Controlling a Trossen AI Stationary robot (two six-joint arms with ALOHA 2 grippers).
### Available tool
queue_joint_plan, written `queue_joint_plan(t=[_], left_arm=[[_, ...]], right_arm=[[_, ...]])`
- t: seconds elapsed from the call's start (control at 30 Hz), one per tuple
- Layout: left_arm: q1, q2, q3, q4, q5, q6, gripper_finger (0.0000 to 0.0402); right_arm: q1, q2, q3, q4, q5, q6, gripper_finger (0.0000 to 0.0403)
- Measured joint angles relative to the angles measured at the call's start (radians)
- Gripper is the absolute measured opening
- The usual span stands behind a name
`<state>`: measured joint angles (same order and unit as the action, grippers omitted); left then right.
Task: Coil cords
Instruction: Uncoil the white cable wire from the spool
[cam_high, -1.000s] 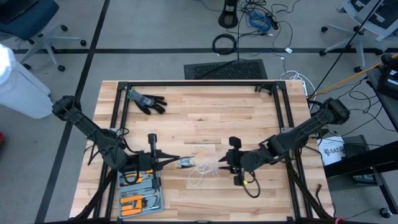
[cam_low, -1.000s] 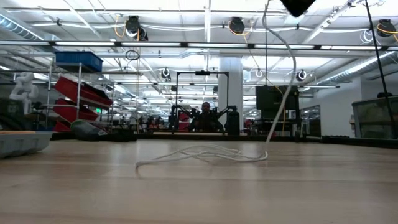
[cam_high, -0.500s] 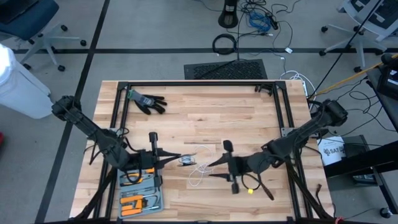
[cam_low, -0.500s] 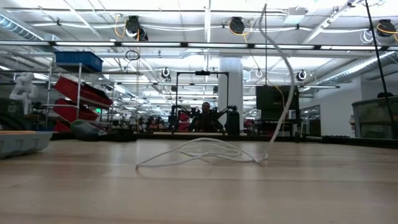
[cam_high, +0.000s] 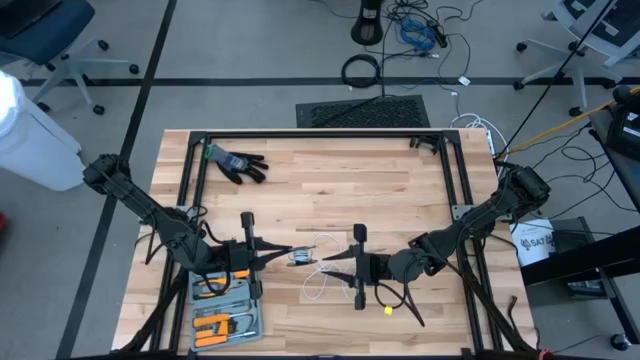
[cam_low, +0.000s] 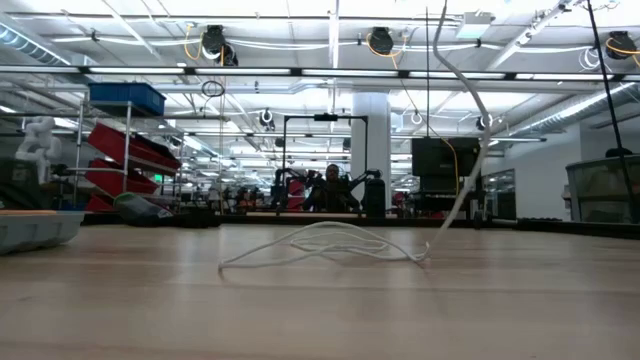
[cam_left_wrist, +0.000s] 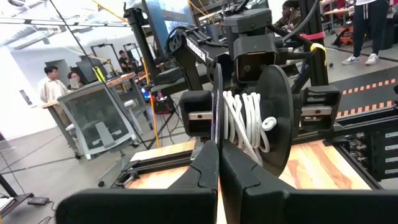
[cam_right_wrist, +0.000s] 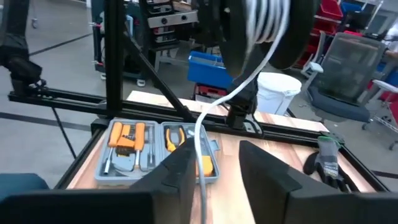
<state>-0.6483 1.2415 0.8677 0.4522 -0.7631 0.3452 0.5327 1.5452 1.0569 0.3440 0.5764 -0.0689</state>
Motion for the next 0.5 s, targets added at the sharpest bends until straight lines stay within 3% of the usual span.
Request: queue_joint_plan(t=[0.27, 0.5], left_arm=[[0.0, 0.0, 0.0, -0.007, -0.001, 0.0, 0.0], [0.0, 0.0, 0.0, -0.041, -0.002, -0.001, 0.0]], right_arm=[[0.014, 0.0, 0.0, -0.003, -0.003, -0.013, 0.0009], [0.027, 0.0, 0.0, 0.003, -0.003, -0.034, 0.002]])
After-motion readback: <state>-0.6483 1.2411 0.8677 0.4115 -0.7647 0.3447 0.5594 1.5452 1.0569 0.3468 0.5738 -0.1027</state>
